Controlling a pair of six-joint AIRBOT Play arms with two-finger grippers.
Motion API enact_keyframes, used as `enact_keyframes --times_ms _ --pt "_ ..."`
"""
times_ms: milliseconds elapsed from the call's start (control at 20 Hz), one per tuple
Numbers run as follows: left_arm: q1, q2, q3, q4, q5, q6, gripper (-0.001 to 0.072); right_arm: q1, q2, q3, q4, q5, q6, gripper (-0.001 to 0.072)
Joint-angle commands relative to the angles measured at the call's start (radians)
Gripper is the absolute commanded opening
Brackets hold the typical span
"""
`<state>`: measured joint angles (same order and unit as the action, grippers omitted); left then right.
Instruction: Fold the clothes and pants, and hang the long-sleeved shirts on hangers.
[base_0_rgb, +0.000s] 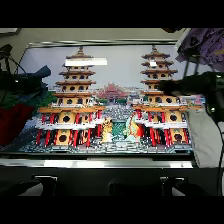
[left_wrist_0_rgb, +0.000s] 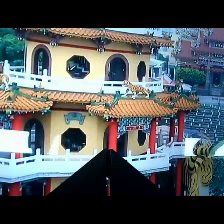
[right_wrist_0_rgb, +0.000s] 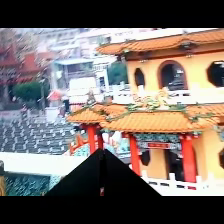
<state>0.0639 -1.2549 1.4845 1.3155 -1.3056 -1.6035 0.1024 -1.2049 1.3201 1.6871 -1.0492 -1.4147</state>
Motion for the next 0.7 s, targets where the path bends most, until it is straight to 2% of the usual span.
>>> enact_keyframes --times_ms 0,650 --pt "-0.005 0.090 -0.120 0.021 0.038 0.045 0.0021 0.169 0.001 0.003 -0.021 -0.023 -0.018 0.0035" --pt "-0.005 0.088 -0.120 0.021 0.016 0.037 0.0022 0.180 0.001 0.003 -0.028 0.004 -0.018 0.0036"
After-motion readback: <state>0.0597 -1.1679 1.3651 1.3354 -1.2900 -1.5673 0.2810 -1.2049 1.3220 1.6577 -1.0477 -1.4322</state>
